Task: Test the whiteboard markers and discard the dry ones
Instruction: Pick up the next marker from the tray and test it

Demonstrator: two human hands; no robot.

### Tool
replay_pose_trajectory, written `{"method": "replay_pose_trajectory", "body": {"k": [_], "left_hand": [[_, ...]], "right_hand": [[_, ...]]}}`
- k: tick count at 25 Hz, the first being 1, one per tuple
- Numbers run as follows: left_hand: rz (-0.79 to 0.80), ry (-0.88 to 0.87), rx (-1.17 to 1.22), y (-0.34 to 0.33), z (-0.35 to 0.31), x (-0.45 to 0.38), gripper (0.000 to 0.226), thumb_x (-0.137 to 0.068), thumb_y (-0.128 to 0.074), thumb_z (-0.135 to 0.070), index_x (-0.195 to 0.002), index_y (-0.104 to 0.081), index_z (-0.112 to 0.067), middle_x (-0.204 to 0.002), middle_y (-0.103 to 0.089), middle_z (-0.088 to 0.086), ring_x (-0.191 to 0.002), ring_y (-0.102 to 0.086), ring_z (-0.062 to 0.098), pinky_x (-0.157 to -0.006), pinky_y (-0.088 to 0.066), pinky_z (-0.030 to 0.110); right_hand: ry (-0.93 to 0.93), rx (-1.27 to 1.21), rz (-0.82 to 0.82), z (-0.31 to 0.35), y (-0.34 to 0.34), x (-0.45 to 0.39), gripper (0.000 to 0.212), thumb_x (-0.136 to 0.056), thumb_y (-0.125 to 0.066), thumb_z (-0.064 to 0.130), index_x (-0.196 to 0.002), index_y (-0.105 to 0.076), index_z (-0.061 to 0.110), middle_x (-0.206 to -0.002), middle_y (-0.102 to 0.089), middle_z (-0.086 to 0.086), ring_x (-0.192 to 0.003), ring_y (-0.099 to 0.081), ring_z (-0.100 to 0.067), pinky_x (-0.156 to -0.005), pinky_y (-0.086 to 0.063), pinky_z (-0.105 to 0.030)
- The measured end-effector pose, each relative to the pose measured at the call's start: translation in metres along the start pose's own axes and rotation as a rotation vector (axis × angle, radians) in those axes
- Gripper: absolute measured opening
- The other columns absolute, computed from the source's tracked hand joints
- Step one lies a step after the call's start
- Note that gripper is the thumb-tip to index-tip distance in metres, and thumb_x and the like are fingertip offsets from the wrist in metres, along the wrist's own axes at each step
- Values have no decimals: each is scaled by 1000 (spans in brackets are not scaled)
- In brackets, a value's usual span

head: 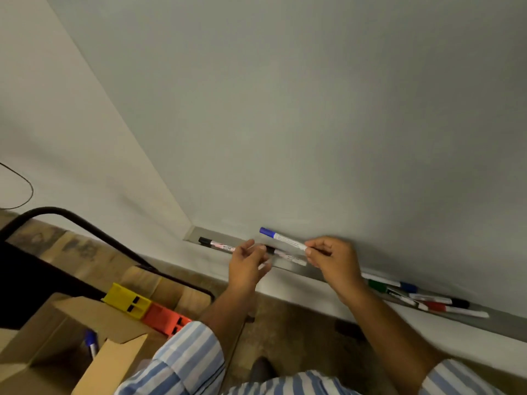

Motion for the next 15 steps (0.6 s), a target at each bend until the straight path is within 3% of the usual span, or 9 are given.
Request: {"method": "replay_pose_trajectory", "body": {"k": [5, 10, 13, 15], "left_hand": [[-11, 99, -158, 57, 15, -10, 30, -99, -70, -11, -128, -64, -18, -118, -71, 16, -106, -71, 31, -95, -62, 47], [36, 128, -232, 93, 22, 0, 28, -98, -69, -6, -125, -66, -13, -108, -72, 14, -91, -70, 26, -86, -62, 45], [0, 123, -261, 111, 30, 3, 21, -99, -67, -3, -118, -66, -9, -101, -70, 13, -80, -69, 21, -67, -61, 32], [-8, 146, -271, 120, 37, 6, 17, -98, -66, -2, -114, -67, -9, -96, -71, 12, -72, -70, 15, -63, -58, 28]], "right_hand": [[-70, 21, 33, -13, -85, -34, 29, -88, -80, -1, -78, -78, 26, -77, -80, 1, -71, -75, -21, -80, -64, -41], [-50, 138, 106, -24, -163, -57, 15, -87, -78, 1, -96, -84, 11, -88, -82, -8, -80, -79, -28, -85, -66, -48], [-36, 214, 138, -26, -192, -60, 18, -87, -75, -3, -101, -83, 4, -95, -82, -14, -83, -76, -26, -83, -62, -36], [-51, 225, 153, -29, -201, -62, 23, -85, -72, -7, -103, -82, 4, -97, -82, -14, -83, -72, -22, -83, -60, -34]]}}
Point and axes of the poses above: each hand's wrist, its own x-axis away from the middle knuckle, its own y-axis out of the back of the hand, z = x × y, the point moved 6 cm from there along -x, towards the middle knuckle
